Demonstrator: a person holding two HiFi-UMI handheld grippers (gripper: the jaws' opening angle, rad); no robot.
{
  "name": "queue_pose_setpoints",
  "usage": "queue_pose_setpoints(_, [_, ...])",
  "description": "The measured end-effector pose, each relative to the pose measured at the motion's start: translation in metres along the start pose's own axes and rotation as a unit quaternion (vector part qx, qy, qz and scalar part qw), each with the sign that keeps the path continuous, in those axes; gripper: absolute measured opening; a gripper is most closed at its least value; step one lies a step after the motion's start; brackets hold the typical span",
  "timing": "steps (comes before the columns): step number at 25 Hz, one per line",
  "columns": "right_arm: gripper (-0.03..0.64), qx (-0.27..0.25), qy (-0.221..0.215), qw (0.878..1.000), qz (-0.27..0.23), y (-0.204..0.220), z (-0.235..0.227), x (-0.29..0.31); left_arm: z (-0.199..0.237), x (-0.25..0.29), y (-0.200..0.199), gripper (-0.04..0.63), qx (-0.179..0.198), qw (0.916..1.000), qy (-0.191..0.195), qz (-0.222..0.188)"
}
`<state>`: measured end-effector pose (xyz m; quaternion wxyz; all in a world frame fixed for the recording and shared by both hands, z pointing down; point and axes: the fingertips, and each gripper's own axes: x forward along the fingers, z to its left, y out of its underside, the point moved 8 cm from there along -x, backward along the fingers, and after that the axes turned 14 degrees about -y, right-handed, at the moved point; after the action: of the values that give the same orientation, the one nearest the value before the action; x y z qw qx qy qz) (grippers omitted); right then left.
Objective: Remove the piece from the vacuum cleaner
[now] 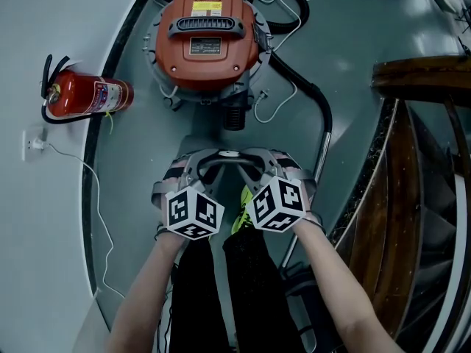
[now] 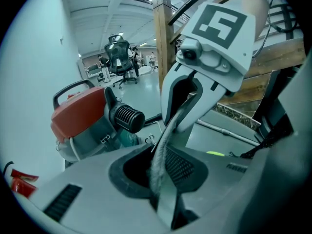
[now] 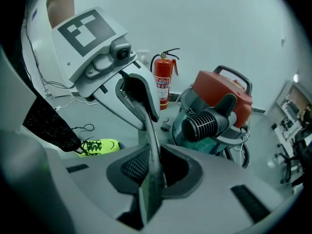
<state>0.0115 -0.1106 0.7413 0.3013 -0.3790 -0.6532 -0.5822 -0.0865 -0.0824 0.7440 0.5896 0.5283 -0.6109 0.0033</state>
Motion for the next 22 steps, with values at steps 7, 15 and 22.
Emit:
queue_pose_setpoints(7, [0.063,0.008,-0.003,1.000,0.000,0.003,0.000,0.004,-0.003,0.003,0.003,0.083,0.002,1.0000,0.002,-0.001])
queue_pose_setpoints(15, [0.064,0.027,-0.010,1.000,-0.002,0.010,-0.005,0.014,-0.006,0.014,0.010,0.084,-0.012,0.9999,0.003,0.000])
queue_pose_setpoints(22, [0.064,0.048,-0.019,0.999,-0.007,0.019,-0.002,0.033,-0.013,0.025,0.027,0.084,-0.013,0.9998,0.016,0.008])
